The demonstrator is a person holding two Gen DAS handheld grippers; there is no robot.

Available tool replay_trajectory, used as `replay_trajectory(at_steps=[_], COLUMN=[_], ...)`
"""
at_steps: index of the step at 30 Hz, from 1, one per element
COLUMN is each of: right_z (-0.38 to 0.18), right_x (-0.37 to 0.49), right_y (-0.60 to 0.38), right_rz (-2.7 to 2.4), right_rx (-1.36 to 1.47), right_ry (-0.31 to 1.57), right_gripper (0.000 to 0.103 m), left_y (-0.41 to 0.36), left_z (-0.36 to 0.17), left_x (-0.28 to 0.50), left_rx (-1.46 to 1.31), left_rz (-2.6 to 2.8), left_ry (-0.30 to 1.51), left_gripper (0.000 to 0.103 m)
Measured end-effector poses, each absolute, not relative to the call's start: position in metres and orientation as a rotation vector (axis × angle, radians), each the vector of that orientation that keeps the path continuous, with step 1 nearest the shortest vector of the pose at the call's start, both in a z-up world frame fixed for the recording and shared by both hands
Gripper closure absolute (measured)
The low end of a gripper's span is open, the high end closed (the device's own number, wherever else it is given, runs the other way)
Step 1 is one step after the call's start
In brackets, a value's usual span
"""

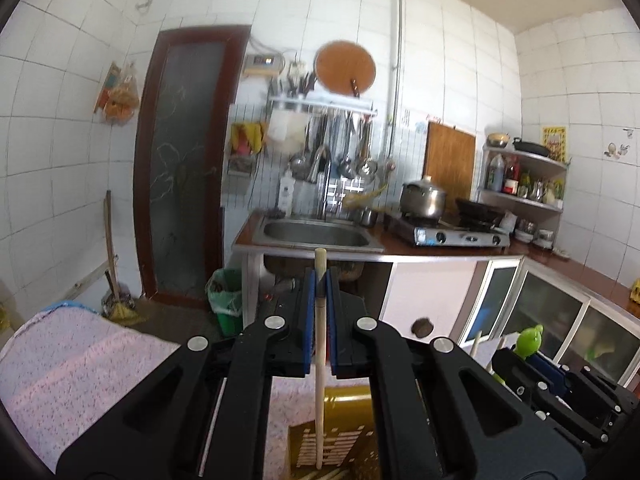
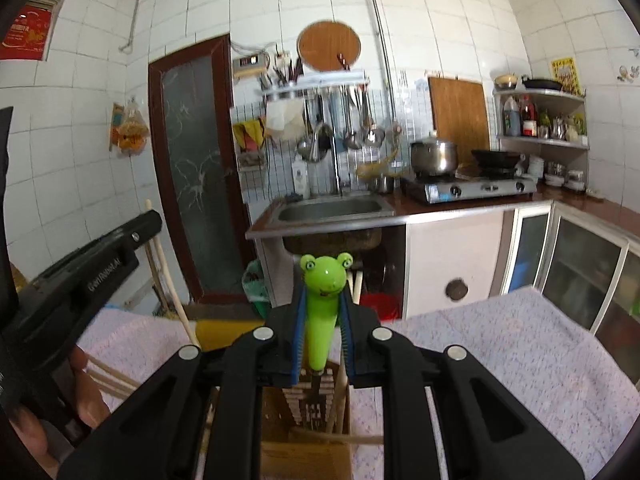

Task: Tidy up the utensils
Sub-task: 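Carry the fork and chopstick over the caddy, lower them in and open both grippers, then grasp a grey spoon handle with the left gripper while the right gripper grasps another grey spoon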

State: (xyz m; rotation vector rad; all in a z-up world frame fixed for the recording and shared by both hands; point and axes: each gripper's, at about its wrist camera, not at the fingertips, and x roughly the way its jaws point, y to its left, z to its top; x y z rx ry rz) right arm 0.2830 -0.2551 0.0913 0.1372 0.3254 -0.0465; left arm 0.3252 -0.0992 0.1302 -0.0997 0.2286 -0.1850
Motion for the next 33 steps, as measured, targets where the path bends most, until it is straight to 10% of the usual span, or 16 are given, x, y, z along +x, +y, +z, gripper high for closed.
replay_trajectory(at_steps=[2, 4, 7, 13, 33], right_z=[0.09, 0.093, 0.108, 0.126, -0.037], right_x=[0.283, 0.278, 0.258, 0.2, 0.122], right_y=[-0.255, -0.255, -0.259, -0.269, -0.332], right_rz=[-0.061, -0.079, -0.1, -0.125, -0.196], right_rx=[0.116, 0.094, 0.072, -0.005, 0.011], right_ry=[0.36, 0.372, 0.369, 0.368, 0.805], right_gripper=[0.077, 0.048, 0.046, 0.028, 0.024], left_y=[-0.094, -0.089, -0.074, -0.055, -0.088], left_z=[0.133, 0.138, 0.151, 0.153, -0.025], left_x=[0.322, 0.316, 0.29, 0.237, 0.167], left_rx=[-0.094, -0.085, -0.093, -0.05, 0.086], left_rz=[-0.185, -0.193, -0.153, -0.132, -0.298], left_ry=[0.25, 0.273, 0.255, 0.29, 0.828], left_gripper=[0.097, 0.063, 0.033, 0.006, 0.005])
